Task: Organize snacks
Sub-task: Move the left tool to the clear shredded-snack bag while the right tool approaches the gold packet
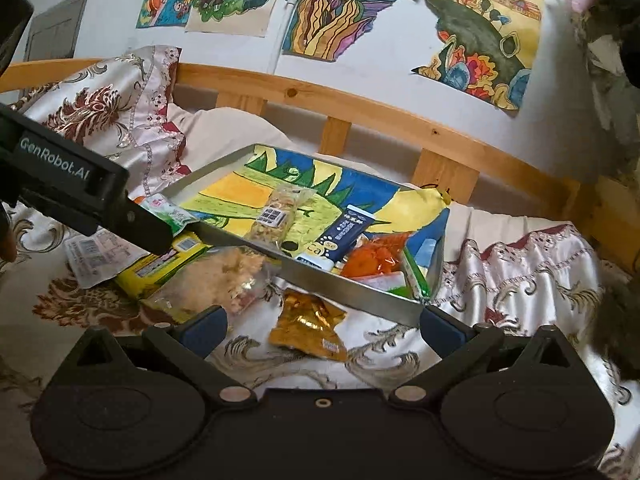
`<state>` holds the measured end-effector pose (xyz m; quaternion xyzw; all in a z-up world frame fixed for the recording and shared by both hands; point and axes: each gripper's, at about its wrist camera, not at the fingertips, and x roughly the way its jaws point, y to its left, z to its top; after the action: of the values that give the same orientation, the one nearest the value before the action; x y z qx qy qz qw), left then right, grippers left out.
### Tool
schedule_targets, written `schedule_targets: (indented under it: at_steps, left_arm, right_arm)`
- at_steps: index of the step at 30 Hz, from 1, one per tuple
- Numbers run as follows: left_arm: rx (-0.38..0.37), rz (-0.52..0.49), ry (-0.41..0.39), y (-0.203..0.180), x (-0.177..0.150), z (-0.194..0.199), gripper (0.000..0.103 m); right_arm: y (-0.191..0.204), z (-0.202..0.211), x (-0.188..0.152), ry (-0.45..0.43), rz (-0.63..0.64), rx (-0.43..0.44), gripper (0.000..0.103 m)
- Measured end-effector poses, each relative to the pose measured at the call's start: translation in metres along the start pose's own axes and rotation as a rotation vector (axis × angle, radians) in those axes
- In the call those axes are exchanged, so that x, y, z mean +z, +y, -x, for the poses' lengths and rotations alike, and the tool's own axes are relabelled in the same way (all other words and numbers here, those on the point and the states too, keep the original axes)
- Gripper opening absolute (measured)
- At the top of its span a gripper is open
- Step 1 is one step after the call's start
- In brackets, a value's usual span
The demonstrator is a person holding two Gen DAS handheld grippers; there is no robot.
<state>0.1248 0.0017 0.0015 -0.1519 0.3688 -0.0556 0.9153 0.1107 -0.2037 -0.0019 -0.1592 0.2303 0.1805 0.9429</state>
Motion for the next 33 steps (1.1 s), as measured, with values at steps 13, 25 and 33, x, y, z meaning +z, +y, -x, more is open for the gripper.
schedule_targets:
  at_steps: [13,25,33]
  left_arm:
    - [-0.001,-0.039,0.089,-0.024,0.016,-0.050,0.102]
    - [-0.003,-0.045,0.157,-0.027,0.014,-0.079,0.102]
    - [-0.030,-0.003,0.185,-0.022,0.006,-0.085,0.102]
  right_arm:
    - [-0.023,-0.052,-0.006,0.013,-0.112,0.025,0.096]
    - [-0.019,-0.066,-0.013,0.083,-0.140,0.075,0.095]
    - [-0.025,-0.070,-0.016,0.146,-0.200,0.085,0.091]
